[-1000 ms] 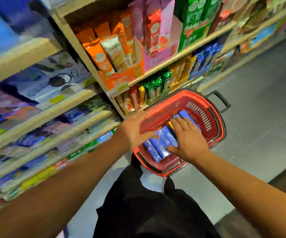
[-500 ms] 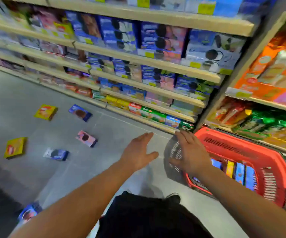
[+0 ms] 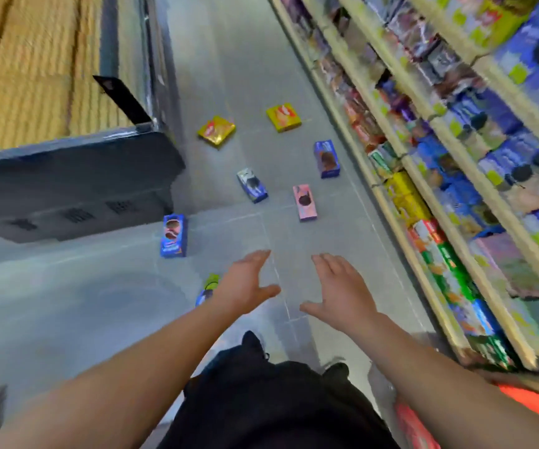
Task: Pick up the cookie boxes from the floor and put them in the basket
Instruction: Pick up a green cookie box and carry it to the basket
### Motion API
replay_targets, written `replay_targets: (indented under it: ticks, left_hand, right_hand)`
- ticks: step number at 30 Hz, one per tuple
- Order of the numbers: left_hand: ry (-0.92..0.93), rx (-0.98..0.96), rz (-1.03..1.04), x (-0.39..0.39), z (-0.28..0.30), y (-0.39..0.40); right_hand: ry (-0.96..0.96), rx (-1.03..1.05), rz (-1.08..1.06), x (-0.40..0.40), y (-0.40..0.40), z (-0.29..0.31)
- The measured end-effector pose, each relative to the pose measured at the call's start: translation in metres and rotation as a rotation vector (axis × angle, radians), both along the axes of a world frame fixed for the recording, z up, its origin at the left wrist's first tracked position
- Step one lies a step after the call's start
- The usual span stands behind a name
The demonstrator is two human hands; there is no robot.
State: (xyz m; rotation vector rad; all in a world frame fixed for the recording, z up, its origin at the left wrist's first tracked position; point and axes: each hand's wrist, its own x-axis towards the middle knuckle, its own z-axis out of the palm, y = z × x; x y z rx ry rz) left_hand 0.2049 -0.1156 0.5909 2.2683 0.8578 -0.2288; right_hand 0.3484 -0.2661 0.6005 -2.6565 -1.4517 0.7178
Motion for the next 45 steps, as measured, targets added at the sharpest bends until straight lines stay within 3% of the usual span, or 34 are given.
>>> replay_targets:
  ticks: [11,26,36,45]
  left_hand:
    - [0.090,-0.035,0.652,-0.140,-0.014,0.081]
    - [0.147,-0.121,1.376,-0.153,-0.028,0.077]
    - [0.133,-0.251,1.510,-0.181,-0.100,0.079]
    - [0.149,-0.360,1.491,-0.189,-0.253,0.116]
  right_hand:
    - [0.003,-0.101,0.566,-0.052,0.179,-0.018]
    - [0.047,-0.205,1.195,-0.073,0.358,-0.059]
    - [-0.005,-0.312,1.434,-0.150,0.393,-0.117]
    - [0.004,-0.425,1.342,-0.170,0.422,-0.251]
